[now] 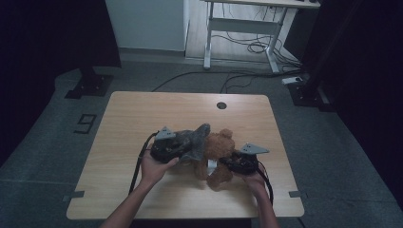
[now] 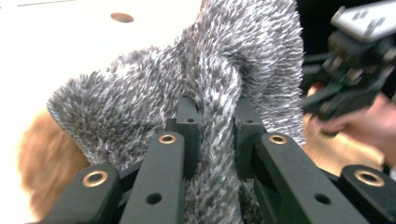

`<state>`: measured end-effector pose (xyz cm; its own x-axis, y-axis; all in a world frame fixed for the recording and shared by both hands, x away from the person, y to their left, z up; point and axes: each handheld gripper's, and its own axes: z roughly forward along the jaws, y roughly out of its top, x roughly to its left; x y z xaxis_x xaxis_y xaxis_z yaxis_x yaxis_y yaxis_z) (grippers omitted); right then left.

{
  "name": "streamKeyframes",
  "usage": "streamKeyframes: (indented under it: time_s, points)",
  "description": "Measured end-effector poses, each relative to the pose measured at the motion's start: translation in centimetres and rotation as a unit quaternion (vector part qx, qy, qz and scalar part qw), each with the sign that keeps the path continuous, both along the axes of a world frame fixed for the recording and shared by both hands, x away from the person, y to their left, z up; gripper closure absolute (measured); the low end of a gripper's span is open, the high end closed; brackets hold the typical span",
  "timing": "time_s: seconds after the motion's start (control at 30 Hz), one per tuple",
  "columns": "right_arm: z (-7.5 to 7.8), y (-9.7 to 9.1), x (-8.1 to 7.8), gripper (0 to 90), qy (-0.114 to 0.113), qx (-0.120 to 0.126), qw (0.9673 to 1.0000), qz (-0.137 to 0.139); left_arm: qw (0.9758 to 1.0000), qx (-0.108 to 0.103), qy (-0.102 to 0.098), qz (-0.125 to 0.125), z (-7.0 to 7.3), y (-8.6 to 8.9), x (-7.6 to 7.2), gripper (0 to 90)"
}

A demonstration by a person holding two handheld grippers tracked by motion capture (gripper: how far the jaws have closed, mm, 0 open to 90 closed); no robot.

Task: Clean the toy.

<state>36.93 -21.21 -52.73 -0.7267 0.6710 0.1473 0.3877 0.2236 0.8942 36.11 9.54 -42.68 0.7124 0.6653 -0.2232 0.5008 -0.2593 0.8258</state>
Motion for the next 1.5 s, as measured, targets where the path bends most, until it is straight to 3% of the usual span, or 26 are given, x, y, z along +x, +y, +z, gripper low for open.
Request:
streamKeyframes:
  time_s: [0.17, 0.23, 0.3, 0.37, 0.47, 0.63, 1.0, 1.13, 1.27, 1.33, 1.43, 1.5]
  points:
    - [0.0, 0.1, -0.2, 54.1, -0.014, -0.006, 0.9999, 0.007, 0.9997, 0.014, 0.009, -0.021, 0.5, -4.3, 1.3, 76.6]
    - [0.0, 0.2, -0.4, 55.0, -0.023, -0.01, 0.9996, 0.012, 0.9989, 0.032, 0.019, -0.027, -0.3, -6.2, 1.6, 76.6]
    - [0.1, 0.2, -0.5, 56.4, -0.028, -0.017, 0.9994, 0.012, 0.9982, 0.051, 0.017, -0.026, -1.7, -7.5, 1.6, 76.6]
    - [-0.2, 0.2, -0.4, 57.7, -0.018, -0.036, 0.9991, 0.009, 0.9986, 0.043, 0.018, -0.025, -2.6, -7.7, 1.5, 76.7]
    - [-0.7, -0.2, -0.2, 59.7, -0.008, -0.026, 0.9995, 0.016, 0.9987, 0.042, 0.015, -0.026, -2.9, -7.0, 1.1, 77.0]
    - [-0.7, -0.2, -0.2, 60.3, -0.003, -0.022, 0.9996, 0.017, 0.9978, 0.067, 0.001, 0.003, -2.8, -4.4, 1.0, 77.1]
    - [-0.8, -0.7, 0.0, 60.5, 0.016, 0.006, 0.9995, 0.026, 0.9972, 0.033, 0.003, 0.067, -2.9, 3.4, 1.0, 77.5]
    - [-0.9, -0.8, 0.0, 60.5, 0.019, 0.01, 0.9994, 0.026, 0.9956, 0.025, 0.008, 0.09, -3.5, 5.8, 0.8, 77.4]
    - [-1.0, -0.8, 0.1, 60.7, 0.022, 0.013, 0.9994, 0.024, 0.9931, 0.022, 0.029, 0.112, -5.0, 8.0, 0.9, 77.5]
    - [-1.1, -0.8, 0.1, 60.8, 0.024, 0.015, 0.9993, 0.023, 0.9926, -0.013, 0.048, 0.11, -5.8, 8.9, 0.9, 77.5]
    - [-1.1, -0.8, 0.1, 60.8, 0.025, 0.014, 0.9993, 0.022, 0.9922, -0.017, 0.051, 0.113, -5.9, 9.1, 0.9, 77.6]
    - [-1.0, -0.8, 0.1, 60.9, 0.024, 0.01, 0.9995, 0.02, 0.9937, -0.015, 0.038, 0.105, -5.1, 8.6, 0.6, 77.7]
